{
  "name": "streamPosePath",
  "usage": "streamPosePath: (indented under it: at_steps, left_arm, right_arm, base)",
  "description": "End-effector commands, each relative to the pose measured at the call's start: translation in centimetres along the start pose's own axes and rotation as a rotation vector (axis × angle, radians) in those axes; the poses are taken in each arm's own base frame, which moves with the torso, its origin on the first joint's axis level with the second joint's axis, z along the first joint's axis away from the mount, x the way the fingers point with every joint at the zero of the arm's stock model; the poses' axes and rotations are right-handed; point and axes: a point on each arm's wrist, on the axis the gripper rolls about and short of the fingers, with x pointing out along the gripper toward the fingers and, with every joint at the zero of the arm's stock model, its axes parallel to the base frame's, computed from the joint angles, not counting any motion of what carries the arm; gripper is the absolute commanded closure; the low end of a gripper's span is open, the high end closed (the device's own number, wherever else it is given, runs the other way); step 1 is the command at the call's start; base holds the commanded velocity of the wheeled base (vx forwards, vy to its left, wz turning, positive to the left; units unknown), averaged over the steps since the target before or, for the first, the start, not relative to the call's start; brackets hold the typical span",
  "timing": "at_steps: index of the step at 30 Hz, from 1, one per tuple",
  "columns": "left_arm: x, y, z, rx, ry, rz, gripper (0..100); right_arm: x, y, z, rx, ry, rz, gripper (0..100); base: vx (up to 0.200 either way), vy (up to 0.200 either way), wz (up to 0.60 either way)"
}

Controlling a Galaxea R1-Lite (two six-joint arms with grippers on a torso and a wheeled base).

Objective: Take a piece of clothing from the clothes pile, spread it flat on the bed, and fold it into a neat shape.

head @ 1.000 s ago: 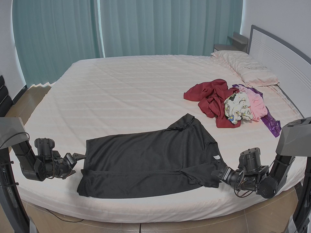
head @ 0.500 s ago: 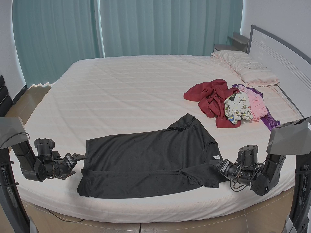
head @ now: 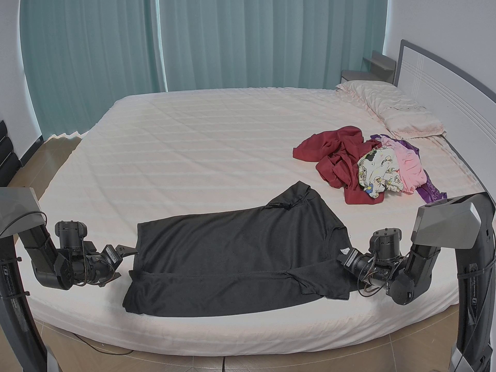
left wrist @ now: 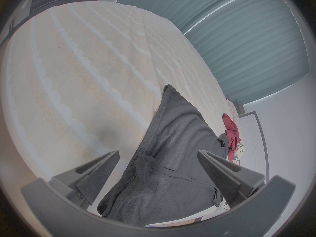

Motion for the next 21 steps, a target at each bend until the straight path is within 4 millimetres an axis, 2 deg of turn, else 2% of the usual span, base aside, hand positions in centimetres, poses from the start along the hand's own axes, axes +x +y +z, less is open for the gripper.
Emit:
streamPosePath:
  at_steps: [1,12,16,17,21]
  left_arm:
    - [0.0,0.0,0.0,0.0,-0.001,0.001,0]
    - [0.0,0.0,0.0,0.001,0.0,0.0,0]
    - [0.0,0.0,-0.1,0.002,0.002,0.0,0]
    - [0.0,0.0,-0.1,0.002,0.002,0.0,0]
    - [-0.1,-0.2,0.0,0.003,0.002,-0.002,0]
  right_arm:
    - [0.8,-0.7,-0.2,0.003,0.001,-0.016,100]
    - [1.1,-1.0,1.5,0.026,-0.091,0.025,100]
    - [1.3,-1.2,1.3,0.026,-0.087,0.02,100]
    - [1.3,-1.3,1.2,0.026,-0.084,0.019,0]
    - [1.2,-1.2,1.1,0.024,-0.079,0.018,0]
  base:
    - [0.0,0.0,0.0]
    - [0.0,0.0,0.0]
    - [0.0,0.0,0.0]
    - [0.0,0.0,0.0]
    - [0.0,0.0,0.0]
